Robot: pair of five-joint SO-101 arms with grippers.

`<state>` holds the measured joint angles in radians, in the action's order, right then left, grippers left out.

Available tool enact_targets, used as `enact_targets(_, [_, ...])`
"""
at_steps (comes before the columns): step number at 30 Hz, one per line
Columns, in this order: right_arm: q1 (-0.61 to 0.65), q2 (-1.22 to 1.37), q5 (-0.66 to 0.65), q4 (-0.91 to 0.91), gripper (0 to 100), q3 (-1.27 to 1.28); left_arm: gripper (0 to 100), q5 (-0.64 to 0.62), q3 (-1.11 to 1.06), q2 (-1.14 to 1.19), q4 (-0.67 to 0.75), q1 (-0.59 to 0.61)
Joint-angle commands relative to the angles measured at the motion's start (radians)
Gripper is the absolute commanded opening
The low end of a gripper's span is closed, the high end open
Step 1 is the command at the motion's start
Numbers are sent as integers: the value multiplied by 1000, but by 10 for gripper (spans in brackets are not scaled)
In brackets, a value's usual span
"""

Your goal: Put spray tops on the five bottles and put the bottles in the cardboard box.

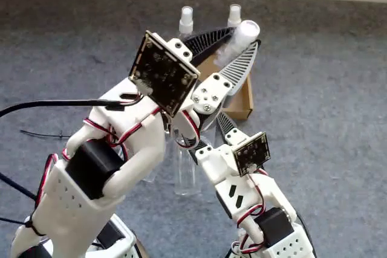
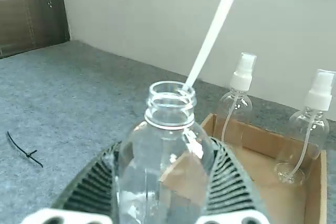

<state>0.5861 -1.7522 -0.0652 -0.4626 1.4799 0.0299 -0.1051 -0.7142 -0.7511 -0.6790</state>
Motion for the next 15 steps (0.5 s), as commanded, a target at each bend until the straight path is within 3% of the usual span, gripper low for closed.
enact_targets(1, [5,-12,2,24,4,-8,6,-3,-8,-19,38,-10])
enact_targets(15, [-7,-12,2,24,4,-2,6,-3,113,-18,23,-10])
